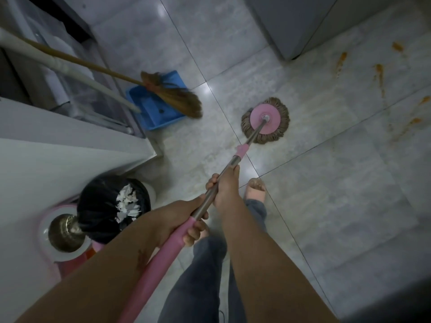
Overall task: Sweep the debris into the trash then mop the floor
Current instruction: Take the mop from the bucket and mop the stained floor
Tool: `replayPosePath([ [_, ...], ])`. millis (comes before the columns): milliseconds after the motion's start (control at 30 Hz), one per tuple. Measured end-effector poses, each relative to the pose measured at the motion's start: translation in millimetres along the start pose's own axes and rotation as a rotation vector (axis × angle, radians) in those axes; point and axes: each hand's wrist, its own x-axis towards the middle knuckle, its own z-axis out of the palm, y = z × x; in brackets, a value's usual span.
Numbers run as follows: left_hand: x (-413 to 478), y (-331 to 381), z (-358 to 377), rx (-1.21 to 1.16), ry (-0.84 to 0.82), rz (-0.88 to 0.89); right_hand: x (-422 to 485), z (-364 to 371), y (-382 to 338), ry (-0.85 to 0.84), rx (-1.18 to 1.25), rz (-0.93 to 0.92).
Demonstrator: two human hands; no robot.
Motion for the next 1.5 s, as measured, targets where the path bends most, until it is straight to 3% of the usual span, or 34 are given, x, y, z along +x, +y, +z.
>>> replayPosePath([
  [167, 25, 42, 44, -0.009, -0.057, 0.010, 27, -18, -62, -0.006, 0.000, -0.078],
  [433, 70, 143, 174, -0.029, -0.133, 0.074, 67, -59, -229, 0.103, -0.124, -0.147],
  [567, 79, 167, 204, -0.050, -0.126, 0.066, 76, -69, -268, 0.101, -0.126, -0.150],
  [800, 71, 136, 164, -0.062, -0.081, 0.085, 70, -55, -217, 0.075, -0.165, -0.176],
  [1233, 5, -28, 32, -0.197, 0.022, 0.048, -7, -18, -6, -0.079, -0.214, -0.044],
  [1500, 19, -11, 33, -0.232, -0.013, 0.067, 11, -10, -26, -0.073, -0.257, -0.026],
])
